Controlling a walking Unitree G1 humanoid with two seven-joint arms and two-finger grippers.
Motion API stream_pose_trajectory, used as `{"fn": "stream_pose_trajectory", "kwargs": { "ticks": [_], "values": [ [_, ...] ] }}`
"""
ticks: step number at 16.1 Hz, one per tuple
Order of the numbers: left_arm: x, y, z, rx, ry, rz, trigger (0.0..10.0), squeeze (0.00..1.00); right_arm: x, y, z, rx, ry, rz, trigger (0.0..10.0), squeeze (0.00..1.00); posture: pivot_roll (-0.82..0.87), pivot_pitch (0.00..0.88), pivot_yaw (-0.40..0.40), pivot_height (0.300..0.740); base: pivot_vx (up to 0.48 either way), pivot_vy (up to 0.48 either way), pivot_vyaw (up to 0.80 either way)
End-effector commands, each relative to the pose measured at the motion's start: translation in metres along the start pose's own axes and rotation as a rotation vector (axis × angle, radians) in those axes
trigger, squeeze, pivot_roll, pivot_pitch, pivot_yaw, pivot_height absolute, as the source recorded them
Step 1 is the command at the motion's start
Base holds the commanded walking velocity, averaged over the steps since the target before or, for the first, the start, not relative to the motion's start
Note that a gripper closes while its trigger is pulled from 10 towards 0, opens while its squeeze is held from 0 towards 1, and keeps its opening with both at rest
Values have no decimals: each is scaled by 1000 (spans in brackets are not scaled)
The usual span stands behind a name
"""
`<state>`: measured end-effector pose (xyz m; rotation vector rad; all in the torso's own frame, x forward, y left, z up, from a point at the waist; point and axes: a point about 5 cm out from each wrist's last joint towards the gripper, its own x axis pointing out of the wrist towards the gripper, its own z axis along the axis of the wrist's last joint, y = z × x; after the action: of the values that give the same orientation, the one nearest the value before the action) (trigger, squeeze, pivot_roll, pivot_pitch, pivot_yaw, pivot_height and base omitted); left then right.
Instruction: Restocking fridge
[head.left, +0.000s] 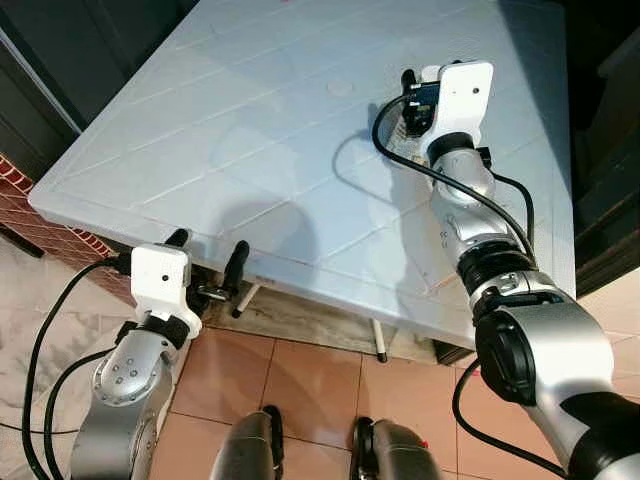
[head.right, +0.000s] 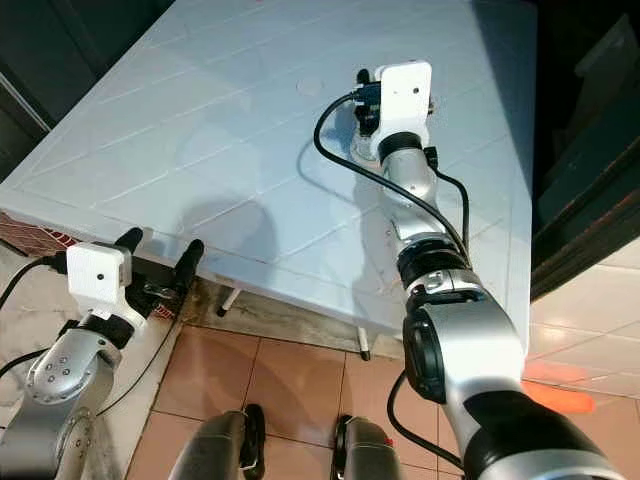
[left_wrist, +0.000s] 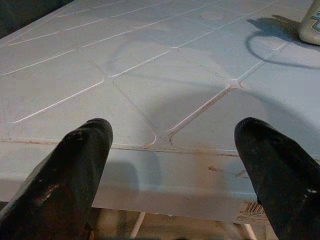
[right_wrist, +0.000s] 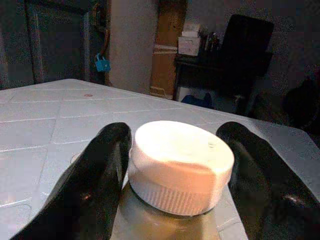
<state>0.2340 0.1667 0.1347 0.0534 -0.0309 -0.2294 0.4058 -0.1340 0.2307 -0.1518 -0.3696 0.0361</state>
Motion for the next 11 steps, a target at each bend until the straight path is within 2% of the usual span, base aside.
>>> {"fn": "stream_pose_trajectory", "kwargs": {
  "ticks": [1,8,11],
  "values": [
    [-2,1,-1,7,10,7,10000,0,3,1,4,5,-11,6,39,0,175,209,55,740,0,0,0],
    [2,-2,-3,4,16,10,10000,0,1,2,1,11,-8,17,0,0,163,192,47,740,0,0,0],
    [5,-1,-4,25,23,14,10000,0,2,2,3,64,-13,13,0,0,153,192,34,740,0,0,0]
  ]
}}
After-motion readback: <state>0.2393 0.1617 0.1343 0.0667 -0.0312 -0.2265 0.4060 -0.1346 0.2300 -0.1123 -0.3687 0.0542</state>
